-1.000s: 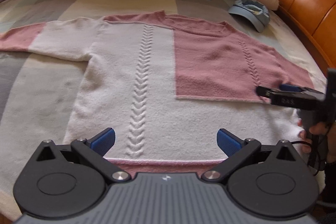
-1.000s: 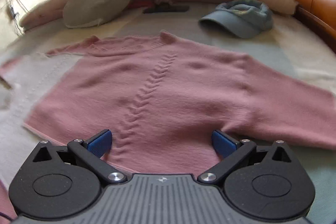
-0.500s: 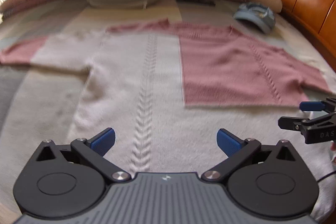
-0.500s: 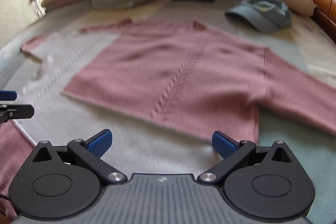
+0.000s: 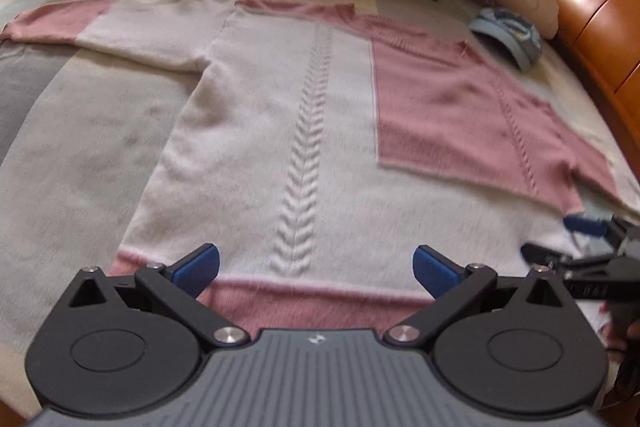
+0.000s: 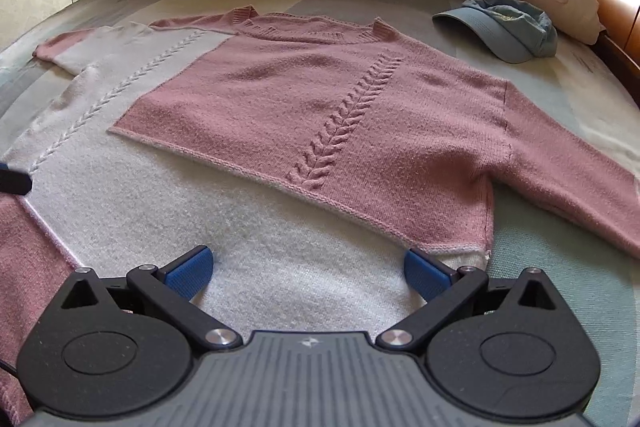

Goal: Fold clothes
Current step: 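Move the open left gripper to the pink ribbed sleeve cuff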

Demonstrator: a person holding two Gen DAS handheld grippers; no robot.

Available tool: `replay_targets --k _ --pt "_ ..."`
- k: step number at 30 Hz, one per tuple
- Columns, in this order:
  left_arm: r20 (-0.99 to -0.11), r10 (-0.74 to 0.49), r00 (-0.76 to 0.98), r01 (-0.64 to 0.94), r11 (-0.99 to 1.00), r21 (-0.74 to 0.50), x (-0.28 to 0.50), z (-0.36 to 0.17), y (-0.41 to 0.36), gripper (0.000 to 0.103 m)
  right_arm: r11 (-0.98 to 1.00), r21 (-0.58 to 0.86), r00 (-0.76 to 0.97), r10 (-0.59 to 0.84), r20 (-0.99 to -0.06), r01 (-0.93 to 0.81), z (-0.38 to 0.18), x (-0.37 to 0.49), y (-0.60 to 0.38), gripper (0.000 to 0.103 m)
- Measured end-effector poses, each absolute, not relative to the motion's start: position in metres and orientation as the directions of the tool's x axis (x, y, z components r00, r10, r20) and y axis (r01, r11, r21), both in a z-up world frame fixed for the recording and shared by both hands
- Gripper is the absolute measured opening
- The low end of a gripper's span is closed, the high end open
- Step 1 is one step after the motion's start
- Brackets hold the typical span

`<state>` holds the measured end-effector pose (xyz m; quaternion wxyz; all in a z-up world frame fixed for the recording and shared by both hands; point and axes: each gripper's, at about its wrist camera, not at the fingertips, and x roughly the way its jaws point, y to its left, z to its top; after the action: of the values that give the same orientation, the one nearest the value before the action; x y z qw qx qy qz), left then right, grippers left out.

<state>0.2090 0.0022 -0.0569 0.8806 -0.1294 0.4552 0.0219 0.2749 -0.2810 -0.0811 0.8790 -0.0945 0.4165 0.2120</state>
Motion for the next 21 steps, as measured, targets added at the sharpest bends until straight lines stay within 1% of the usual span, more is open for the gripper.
replay_targets --k 3,5,7,9,13,17,21 --pt "-0.821 -0.100 0.563 -0.124 0.971 -0.203 0.212 -0.068 -0.001 0.102 0.897 0.009 0.564 0.285 -0.775 -0.441 -0.081 0.273 -0.281 0.103" --pt "-0.812 -0.105 0.574 -0.092 0.977 -0.191 0.209 -0.070 -0.001 0.102 0.900 0.009 0.561 0.279 -0.779 -0.435 -0.080 0.272 -0.281 0.103" --pt "-0.813 -0.136 0.567 -0.071 0.975 -0.212 0.210 -0.066 0.006 0.102 0.903 0.012 0.556 0.275 -0.784 -0.429 -0.079 0.270 -0.281 0.103" --pt "-0.801 -0.152 0.579 -0.069 0.970 -0.233 0.215 -0.057 0.022 0.102 0.910 0.022 0.545 0.267 -0.794 -0.414 -0.077 0.271 -0.281 0.103" --pt "-0.767 -0.142 0.626 -0.044 0.975 -0.216 0.233 -0.037 0.074 0.102 0.936 0.051 0.535 0.243 -0.809 -0.348 -0.070 0.270 -0.277 0.103" --pt "-0.750 -0.074 0.658 -0.055 0.988 -0.146 0.261 -0.019 0.143 0.102 0.962 0.146 0.528 0.251 -0.811 -0.232 -0.061 0.267 -0.272 0.103" --pt "-0.709 0.017 0.705 -0.074 0.996 -0.050 0.289 -0.010 0.208 0.102 0.979 0.156 0.545 0.205 -0.813 -0.135 -0.055 0.259 -0.256 0.103"
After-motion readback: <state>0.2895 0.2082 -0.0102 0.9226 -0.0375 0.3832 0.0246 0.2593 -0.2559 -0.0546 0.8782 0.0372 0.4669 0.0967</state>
